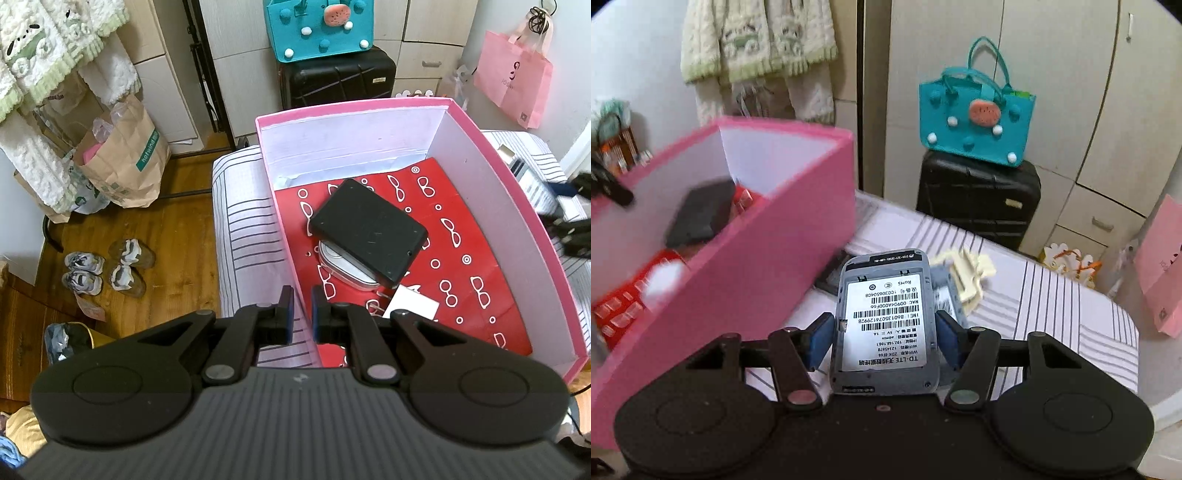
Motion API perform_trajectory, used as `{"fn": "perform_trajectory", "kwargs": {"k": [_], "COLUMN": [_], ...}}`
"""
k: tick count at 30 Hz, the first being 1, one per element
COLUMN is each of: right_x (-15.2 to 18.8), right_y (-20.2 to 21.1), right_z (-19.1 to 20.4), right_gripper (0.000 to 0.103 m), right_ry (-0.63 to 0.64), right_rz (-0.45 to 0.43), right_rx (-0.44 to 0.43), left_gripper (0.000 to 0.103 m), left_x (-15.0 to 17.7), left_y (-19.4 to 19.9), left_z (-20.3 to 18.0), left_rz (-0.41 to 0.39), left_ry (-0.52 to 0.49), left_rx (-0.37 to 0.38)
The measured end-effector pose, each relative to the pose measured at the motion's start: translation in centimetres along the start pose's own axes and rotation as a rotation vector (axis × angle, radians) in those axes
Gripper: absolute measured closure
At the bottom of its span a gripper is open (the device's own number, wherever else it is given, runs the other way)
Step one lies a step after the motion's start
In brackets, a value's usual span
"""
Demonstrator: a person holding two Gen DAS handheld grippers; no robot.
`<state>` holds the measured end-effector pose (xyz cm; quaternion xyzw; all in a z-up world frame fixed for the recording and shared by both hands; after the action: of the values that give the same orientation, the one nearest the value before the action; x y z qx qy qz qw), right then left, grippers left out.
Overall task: Organize rigid objects
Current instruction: 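Grasp the grey pocket Wi-Fi device with the right gripper and lift, then carry the grey Wi-Fi device into the pink box and release it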
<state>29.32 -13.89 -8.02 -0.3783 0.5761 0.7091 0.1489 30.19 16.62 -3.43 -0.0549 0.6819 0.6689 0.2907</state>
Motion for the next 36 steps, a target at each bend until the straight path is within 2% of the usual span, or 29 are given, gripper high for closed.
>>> {"fn": "perform_trajectory", "kwargs": {"k": [5, 9, 11, 13, 18, 22, 26, 29, 31, 33, 36], "right_x": [-4.4, -6.4, -6.2, -5.3, -2.5, -1.7, -1.1, -1.2, -1.5, -2.2, -3.7], "right_y": [3.4, 5.4, 5.3, 4.1, 0.2, -1.2, -2.1, -2.3, -1.9, -1.1, 1.0], "right_z": [2.7, 7.5, 10.1, 12.4, 16.5, 17.7, 18.9, 20.6, 21.1, 20.9, 19.1], "right_gripper": [0.039, 0.039, 0.039, 0.039, 0.039, 0.039, 0.039, 0.038, 0.037, 0.037, 0.037], "right_ry": [0.046, 0.139, 0.194, 0.237, 0.301, 0.311, 0.306, 0.331, 0.346, 0.349, 0.316], "right_rz": [-0.085, -0.083, -0.026, 0.075, 0.352, 0.453, 0.497, 0.491, 0.454, 0.394, 0.25], "right_rx": [-0.086, -0.249, -0.337, -0.412, -0.493, -0.553, -0.61, -0.627, -0.609, -0.604, -0.58], "left_gripper": [0.094, 0.094, 0.094, 0.094, 0.094, 0.094, 0.094, 0.094, 0.094, 0.094, 0.094], "left_x": [0.1, 0.2, 0.3, 0.4, 0.5, 0.6, 0.6, 0.6, 0.6, 0.6, 0.6], "left_y": [-0.7, -0.5, -0.3, 0.0, -0.1, 0.0, -0.1, -0.1, -0.1, -0.1, 0.0], "left_z": [0.2, 0.4, 0.2, 0.1, 0.0, 0.0, 0.1, 0.1, 0.1, 0.1, 0.1], "left_rz": [0.002, 0.009, 0.009, 0.006, 0.005, 0.003, 0.003, 0.006, 0.006, 0.005, -0.002], "left_ry": [0.029, 0.043, 0.036, 0.03, 0.033, 0.039, 0.035, 0.044, 0.044, 0.041, 0.042], "left_rx": [0.004, 0.021, 0.02, 0.018, 0.018, 0.028, 0.03, 0.031, 0.031, 0.033, 0.038]}}
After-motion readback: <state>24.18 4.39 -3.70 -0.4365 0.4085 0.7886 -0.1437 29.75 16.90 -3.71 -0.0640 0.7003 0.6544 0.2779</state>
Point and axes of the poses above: each gripper's, at about its wrist camera, not at the fingertips, and y roughly against the way its jaws point, z to its left, x to its underside, the point moved 8 cm from there along -y, roughly the way its jaws point, and after that the axes turned 6 degrees about -y, right-handed, at the moved point
